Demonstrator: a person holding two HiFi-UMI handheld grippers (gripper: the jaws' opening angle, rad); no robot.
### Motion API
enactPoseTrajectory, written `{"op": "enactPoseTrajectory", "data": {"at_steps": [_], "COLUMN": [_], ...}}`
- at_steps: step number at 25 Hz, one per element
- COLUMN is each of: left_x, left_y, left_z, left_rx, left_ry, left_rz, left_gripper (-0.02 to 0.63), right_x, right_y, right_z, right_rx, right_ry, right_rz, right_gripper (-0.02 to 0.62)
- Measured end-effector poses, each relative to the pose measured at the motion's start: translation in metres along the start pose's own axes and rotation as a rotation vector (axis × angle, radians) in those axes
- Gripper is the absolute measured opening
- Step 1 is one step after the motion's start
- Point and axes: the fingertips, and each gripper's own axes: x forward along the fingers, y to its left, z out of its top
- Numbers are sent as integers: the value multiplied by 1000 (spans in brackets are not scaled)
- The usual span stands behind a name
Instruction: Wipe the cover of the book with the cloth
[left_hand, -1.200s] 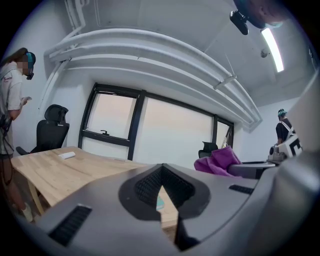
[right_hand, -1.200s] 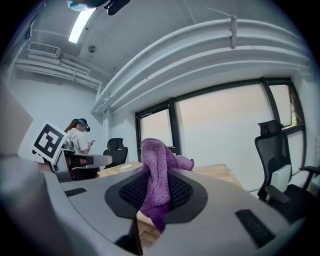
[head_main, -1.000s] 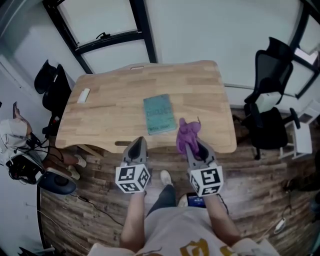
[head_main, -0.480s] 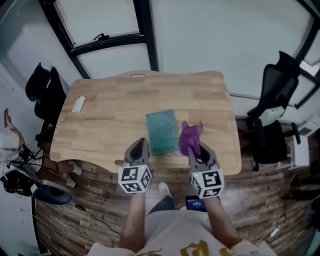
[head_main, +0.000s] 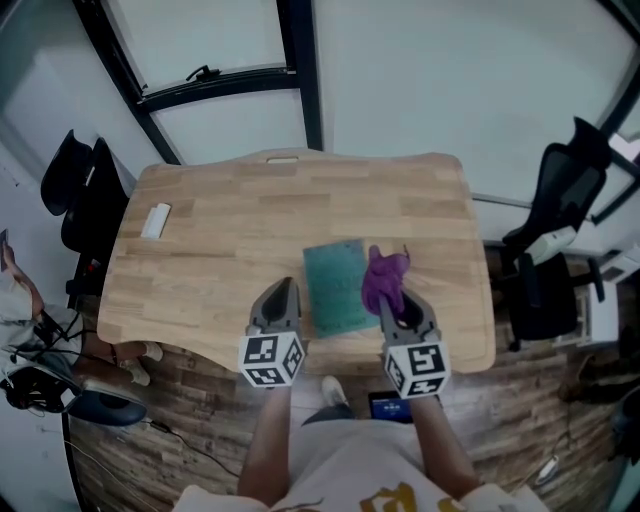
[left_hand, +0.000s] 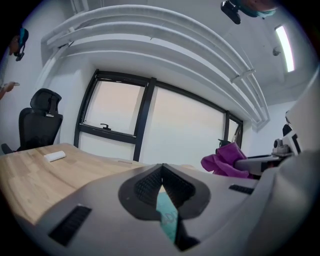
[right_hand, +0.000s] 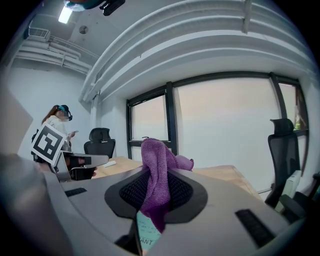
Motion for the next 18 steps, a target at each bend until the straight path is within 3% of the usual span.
{"op": "enactPoseTrajectory", "data": {"at_steps": [18], "left_x": [30], "left_y": [7], "left_z": [-14], "left_rx": [-30], "left_ry": [36], "left_rz": [-91], "left_gripper": [2], "right_x": [17], "right_y": [-4], "right_z": [-9], "right_rx": [7], "right_ry": [19], "right_rz": [-49], "right_gripper": [74]}}
